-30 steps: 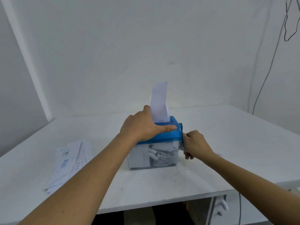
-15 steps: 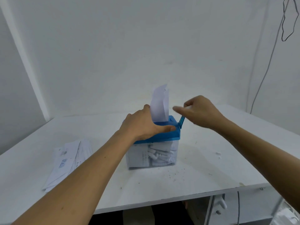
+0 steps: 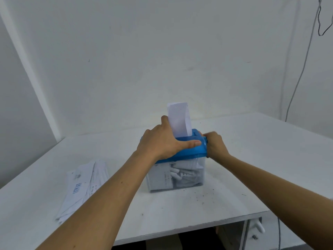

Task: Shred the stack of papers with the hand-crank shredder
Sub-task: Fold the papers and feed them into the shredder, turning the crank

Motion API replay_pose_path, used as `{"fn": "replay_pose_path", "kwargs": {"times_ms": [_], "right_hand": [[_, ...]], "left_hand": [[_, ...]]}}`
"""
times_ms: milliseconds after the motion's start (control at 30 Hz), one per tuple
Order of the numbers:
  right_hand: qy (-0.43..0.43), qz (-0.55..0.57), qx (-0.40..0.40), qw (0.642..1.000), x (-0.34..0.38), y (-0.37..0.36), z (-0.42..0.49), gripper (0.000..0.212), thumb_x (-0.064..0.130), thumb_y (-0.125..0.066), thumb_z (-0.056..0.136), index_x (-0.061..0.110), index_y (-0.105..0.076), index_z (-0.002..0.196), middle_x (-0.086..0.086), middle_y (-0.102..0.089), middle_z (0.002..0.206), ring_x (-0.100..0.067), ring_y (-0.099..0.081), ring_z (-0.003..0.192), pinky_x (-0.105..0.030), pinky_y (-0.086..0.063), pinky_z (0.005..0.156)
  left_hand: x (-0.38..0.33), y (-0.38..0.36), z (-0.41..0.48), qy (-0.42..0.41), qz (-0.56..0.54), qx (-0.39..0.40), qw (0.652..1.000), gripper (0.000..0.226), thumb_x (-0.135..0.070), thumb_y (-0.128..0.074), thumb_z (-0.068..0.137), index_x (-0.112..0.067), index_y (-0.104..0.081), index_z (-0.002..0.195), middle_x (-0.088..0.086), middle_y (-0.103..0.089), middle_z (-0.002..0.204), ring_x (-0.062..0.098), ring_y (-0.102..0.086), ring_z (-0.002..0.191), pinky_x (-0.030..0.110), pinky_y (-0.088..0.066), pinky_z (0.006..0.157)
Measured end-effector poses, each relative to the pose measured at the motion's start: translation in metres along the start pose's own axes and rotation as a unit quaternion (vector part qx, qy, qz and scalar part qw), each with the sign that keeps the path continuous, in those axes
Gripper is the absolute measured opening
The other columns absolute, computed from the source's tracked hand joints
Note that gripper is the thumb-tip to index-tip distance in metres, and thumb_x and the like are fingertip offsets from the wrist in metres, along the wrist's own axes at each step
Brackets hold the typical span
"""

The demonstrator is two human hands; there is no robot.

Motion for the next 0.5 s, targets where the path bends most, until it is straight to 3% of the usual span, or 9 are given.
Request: {"fn": "replay_pose_path", "kwargs": {"times_ms": [67, 133, 200, 300, 400, 500], "right_hand": [[-0.038, -0.005, 0.031, 0.999, -0.012, -0.006, -0.012, 0.033, 0.011, -0.055, 0.099, 0.005, -0.057, 0.068, -0.009, -0.061, 0.058, -0.017, -0.056, 0.044, -0.021, -0.045, 0.040], [-0.063, 0.002, 0.058, 0.996, -0.017, -0.007, -0.025, 0.030, 0.017, -0.051, 0.101, -0.001, -0.059, 0.078, -0.013, -0.063, 0.063, -0.019, -0.057, 0.045, -0.026, -0.048, 0.044], [-0.045, -0.004, 0.089, 0.995, -0.011, 0.001, -0.040, 0.027, 0.017, -0.049, 0.101, -0.005, -0.058, 0.087, -0.013, -0.064, 0.070, -0.022, -0.061, 0.050, -0.030, -0.053, 0.047], [-0.002, -0.021, 0.132, 0.991, 0.009, 0.018, -0.063, 0.024, 0.015, -0.043, 0.102, -0.005, -0.055, 0.097, -0.017, -0.069, 0.086, -0.036, -0.071, 0.071, -0.043, -0.060, 0.066], [0.037, -0.064, 0.173, 0.982, 0.025, 0.026, -0.079, 0.027, 0.017, -0.031, 0.106, 0.007, -0.047, 0.086, -0.014, -0.063, 0.077, -0.027, -0.063, 0.061, -0.033, -0.057, 0.060], [0.038, -0.036, 0.183, 0.982, 0.031, 0.042, -0.093, 0.025, 0.019, -0.039, 0.101, 0.008, -0.047, 0.080, -0.007, -0.055, 0.068, -0.017, -0.050, 0.056, -0.031, -0.046, 0.057]], "left_hand": [[0.001, -0.001, 0.000, 0.004, 0.003, 0.000, 1.000, 0.104, -0.094, -0.060, 0.056, -0.021, -0.034, 0.126, -0.008, -0.055, 0.109, 0.022, -0.058, 0.093, 0.041, -0.051, 0.083], [0.001, -0.001, 0.001, 0.004, 0.006, 0.001, 1.000, 0.105, -0.094, -0.059, 0.056, -0.021, -0.033, 0.127, -0.007, -0.056, 0.111, 0.022, -0.058, 0.094, 0.042, -0.051, 0.082], [0.001, -0.001, 0.000, 0.006, 0.005, 0.002, 1.000, 0.106, -0.094, -0.059, 0.056, -0.020, -0.033, 0.128, -0.007, -0.056, 0.112, 0.023, -0.059, 0.095, 0.042, -0.051, 0.080], [0.000, 0.000, -0.001, 0.006, 0.008, 0.003, 1.000, 0.109, -0.095, -0.058, 0.056, -0.020, -0.031, 0.131, -0.007, -0.054, 0.113, 0.023, -0.058, 0.095, 0.041, -0.051, 0.077], [-0.001, 0.001, -0.002, 0.007, 0.005, 0.002, 1.000, 0.109, -0.093, -0.059, 0.057, -0.019, -0.031, 0.132, -0.008, -0.049, 0.110, 0.022, -0.056, 0.094, 0.040, -0.049, 0.076], [0.000, 0.001, -0.003, 0.012, 0.001, 0.003, 1.000, 0.109, -0.093, -0.061, 0.057, -0.020, -0.031, 0.132, -0.008, -0.049, 0.109, 0.023, -0.055, 0.094, 0.040, -0.048, 0.075]]}}
Point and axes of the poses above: each hand's wrist, its own z-axis towards the middle knuckle, its own y-axis out of the back of the hand, x = y × z, the point moved 8 cm from there along z, towards the middle knuckle
